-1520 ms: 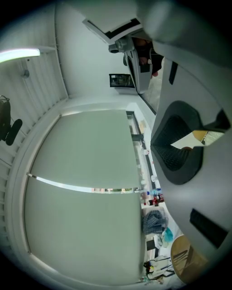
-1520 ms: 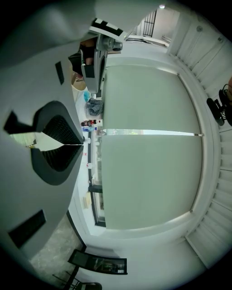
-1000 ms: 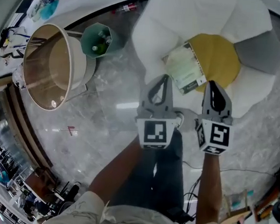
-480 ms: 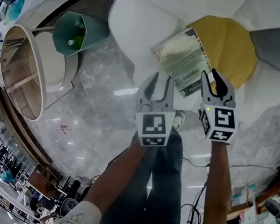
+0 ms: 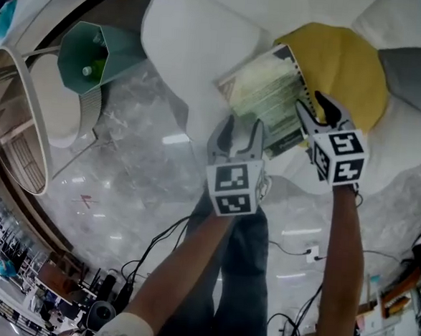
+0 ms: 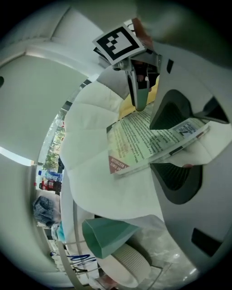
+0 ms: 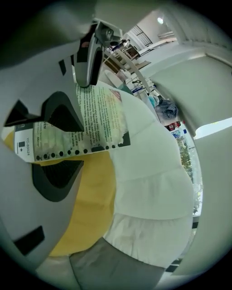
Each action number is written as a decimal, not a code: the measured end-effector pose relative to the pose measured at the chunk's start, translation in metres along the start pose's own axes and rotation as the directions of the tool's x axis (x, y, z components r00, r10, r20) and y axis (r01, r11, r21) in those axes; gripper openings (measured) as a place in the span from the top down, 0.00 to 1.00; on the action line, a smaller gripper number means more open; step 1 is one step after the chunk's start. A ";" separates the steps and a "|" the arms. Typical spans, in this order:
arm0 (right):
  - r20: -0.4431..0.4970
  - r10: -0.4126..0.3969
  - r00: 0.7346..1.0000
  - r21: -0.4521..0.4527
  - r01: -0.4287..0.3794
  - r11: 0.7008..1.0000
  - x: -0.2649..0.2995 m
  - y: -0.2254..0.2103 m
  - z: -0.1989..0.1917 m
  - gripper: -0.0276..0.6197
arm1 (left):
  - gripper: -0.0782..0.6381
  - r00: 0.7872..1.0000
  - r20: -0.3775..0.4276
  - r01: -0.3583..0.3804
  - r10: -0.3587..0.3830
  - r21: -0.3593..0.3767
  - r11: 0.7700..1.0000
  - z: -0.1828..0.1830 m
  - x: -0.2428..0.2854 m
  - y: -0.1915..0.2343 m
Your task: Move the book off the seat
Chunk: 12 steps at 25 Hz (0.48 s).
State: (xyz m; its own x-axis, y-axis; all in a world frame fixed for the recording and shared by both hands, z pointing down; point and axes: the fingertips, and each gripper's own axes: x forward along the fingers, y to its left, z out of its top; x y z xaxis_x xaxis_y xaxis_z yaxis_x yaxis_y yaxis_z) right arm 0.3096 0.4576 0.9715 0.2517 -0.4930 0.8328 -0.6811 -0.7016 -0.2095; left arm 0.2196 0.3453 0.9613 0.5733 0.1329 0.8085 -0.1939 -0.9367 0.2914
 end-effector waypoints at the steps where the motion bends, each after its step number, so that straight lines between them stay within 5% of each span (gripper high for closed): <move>1: -0.012 0.016 1.000 0.003 -0.016 1.000 0.004 -0.001 -0.002 0.67 | 0.58 1.000 -0.009 0.003 -0.003 -0.013 1.000 -0.002 0.005 -0.001; 8: -0.057 0.181 0.982 0.088 -0.176 0.981 0.017 -0.003 -0.013 0.67 | 0.57 0.999 -0.038 -0.004 0.002 -0.048 0.999 -0.011 0.026 -0.005; 12: -0.056 0.169 0.984 0.078 -0.165 0.983 0.017 0.000 -0.010 0.67 | 0.58 0.999 -0.037 -0.030 0.028 -0.047 0.998 -0.010 0.025 -0.003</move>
State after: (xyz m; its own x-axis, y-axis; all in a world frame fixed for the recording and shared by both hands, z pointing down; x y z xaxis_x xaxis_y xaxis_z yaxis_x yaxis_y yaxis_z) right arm 0.3069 0.4546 0.9905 0.0942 -0.5753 0.8125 -0.6578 -0.6486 -0.3830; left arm 0.2266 0.3550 0.9856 0.5377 0.1184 0.8348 -0.2482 -0.9240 0.2909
